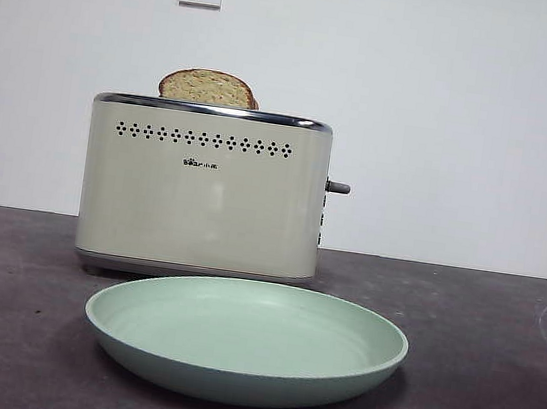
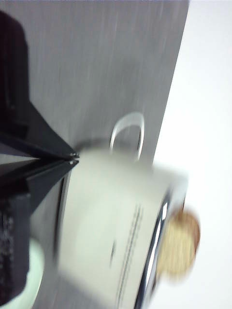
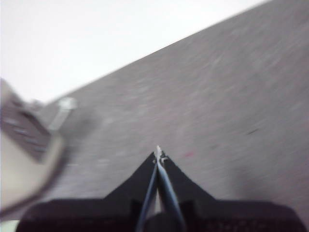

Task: Take the bread from the toaster,put the bread on the plate,put the plate on the table

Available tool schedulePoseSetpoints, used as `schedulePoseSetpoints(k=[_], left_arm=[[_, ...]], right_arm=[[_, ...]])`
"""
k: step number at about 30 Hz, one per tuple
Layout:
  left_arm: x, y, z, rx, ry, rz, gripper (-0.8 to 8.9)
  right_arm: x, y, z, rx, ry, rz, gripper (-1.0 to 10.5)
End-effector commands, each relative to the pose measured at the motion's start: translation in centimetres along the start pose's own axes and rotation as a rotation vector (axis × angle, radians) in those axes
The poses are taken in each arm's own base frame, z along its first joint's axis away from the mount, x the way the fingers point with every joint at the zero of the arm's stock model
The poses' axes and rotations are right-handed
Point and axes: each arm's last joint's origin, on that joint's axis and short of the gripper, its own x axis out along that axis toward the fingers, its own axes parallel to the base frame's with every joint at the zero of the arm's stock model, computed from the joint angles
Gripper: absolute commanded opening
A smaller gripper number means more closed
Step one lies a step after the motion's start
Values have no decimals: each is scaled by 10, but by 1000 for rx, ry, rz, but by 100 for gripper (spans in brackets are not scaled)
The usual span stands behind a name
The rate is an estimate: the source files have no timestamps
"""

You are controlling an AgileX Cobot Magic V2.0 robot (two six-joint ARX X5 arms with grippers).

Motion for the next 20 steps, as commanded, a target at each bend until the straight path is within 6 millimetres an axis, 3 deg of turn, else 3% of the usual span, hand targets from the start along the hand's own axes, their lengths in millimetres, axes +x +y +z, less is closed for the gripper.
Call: schedulePoseSetpoints(k=[1,6,10,15,20], left_arm=[[-5,-9,14,-88,29,-152,-6],[-13,-22,53,-87,75,-129,-6],[-9,-35,95,-18,69,-136,-6],[11,-51,149,-11,104,-166,-6],[43,-68,199,36,146,-274,-6]], right_arm=[[-6,13,19,140,-11,122,-12],[-17,37,66,110,-28,190,-12],[-19,62,112,16,8,273,-12],[-9,92,169,-68,84,377,-11],[8,118,217,-110,129,545,-12]])
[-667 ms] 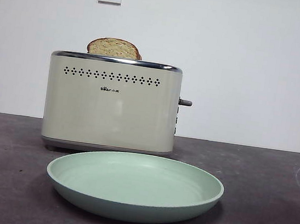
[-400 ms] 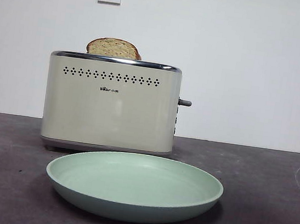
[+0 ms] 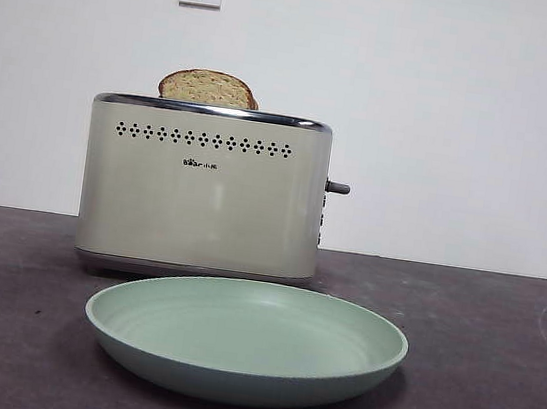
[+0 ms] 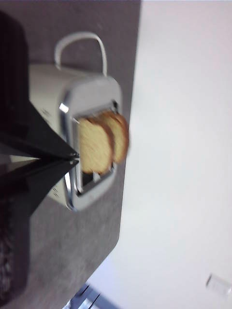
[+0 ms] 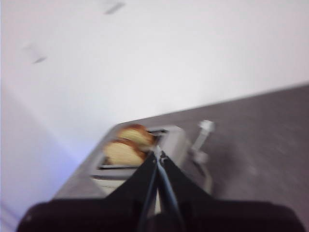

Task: Take the bread from the toaster,put the bread on the plate,put the plate on the table

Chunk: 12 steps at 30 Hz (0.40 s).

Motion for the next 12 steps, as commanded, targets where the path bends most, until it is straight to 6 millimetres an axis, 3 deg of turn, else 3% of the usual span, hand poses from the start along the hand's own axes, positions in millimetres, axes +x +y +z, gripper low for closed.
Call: schedulePoseSetpoints(k=[1,5,8,12], left_arm=[[18,-3,28,42,32,-59,-6],[45,-8,55,55,172,-238,0],[63,-8,67,35,286,-322,40],[85,-6,78,48,344,-324,360]], right_arm=[[13,5,26,-34,26,79,-12],[33,5,46,-9,115,145,47],[46,5,52,-5,171,173,234],[58,3,49,-6,207,189,320]])
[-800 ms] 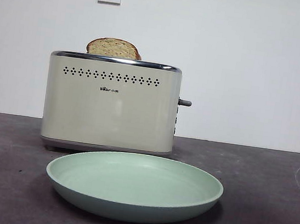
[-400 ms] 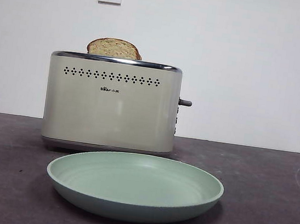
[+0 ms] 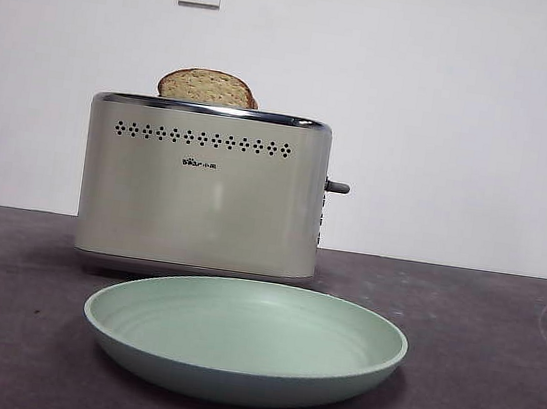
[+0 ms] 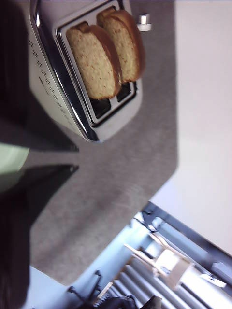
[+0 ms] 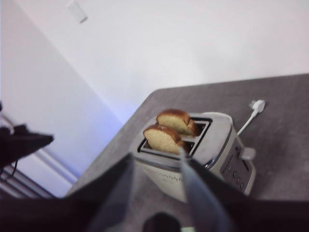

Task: Take the bread from the toaster,put the bread on the plate,put the plate on the table

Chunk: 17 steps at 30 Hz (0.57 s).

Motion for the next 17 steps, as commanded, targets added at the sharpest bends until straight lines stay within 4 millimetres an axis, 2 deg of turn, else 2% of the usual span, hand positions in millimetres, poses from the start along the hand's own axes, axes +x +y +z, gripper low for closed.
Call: schedulePoseSetpoints(k=[1,7,12,17], left_arm=[[9,3,11,65,9,-10,402],[28,15,40,151,8,7,409],[54,30,63,266,82,5,409],[84,47,73,351,148,55,409]], right_arm=[[5,0,0,-32,11,15,320],[13,-3,-1,-39,36,24,316],[14,-4,-1,-41,37,24,316],[14,-4,-1,-40,38,24,315]])
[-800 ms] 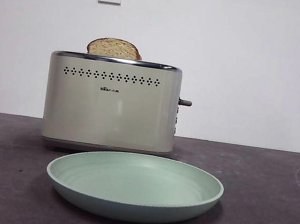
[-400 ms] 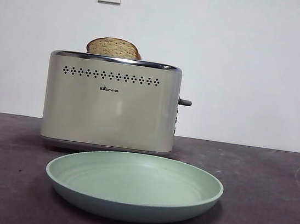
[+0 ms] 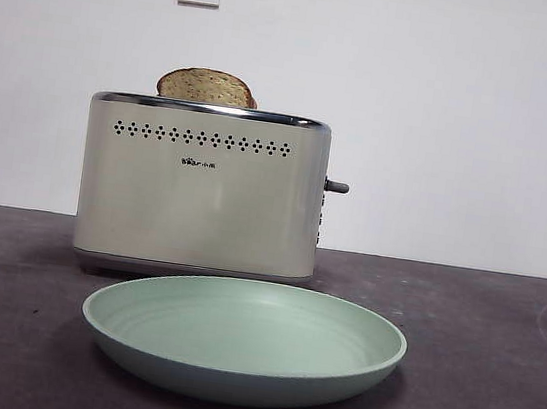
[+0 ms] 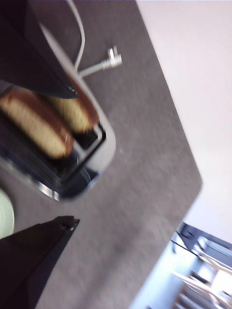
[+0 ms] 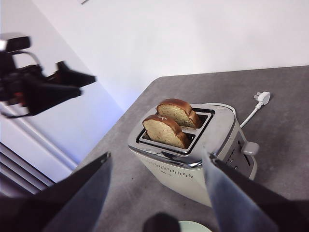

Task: Take the bread from the toaster,put the bread on the plate,put the plate on the table

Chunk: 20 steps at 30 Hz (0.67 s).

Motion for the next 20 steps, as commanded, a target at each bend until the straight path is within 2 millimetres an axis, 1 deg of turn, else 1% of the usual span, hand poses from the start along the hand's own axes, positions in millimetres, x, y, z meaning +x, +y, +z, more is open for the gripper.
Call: schedulePoseSetpoints(k=[1,5,10,15,20], left_arm=[[20,8,0,118,52,30,409],[45,12,-6,201,133,65,408],[74,10,-15,290,246,140,405],[95,10,-25,298,308,115,404],[115,21,-37,276,355,102,404]], right_arm=[[0,1,1,-17,-4,5,315],[0,1,1,-16,-3,5,314],[0,0,0,-5,8,1,314],[0,-1,-4,3,39,-8,314],[0,-1,-5,7,49,-11,314]])
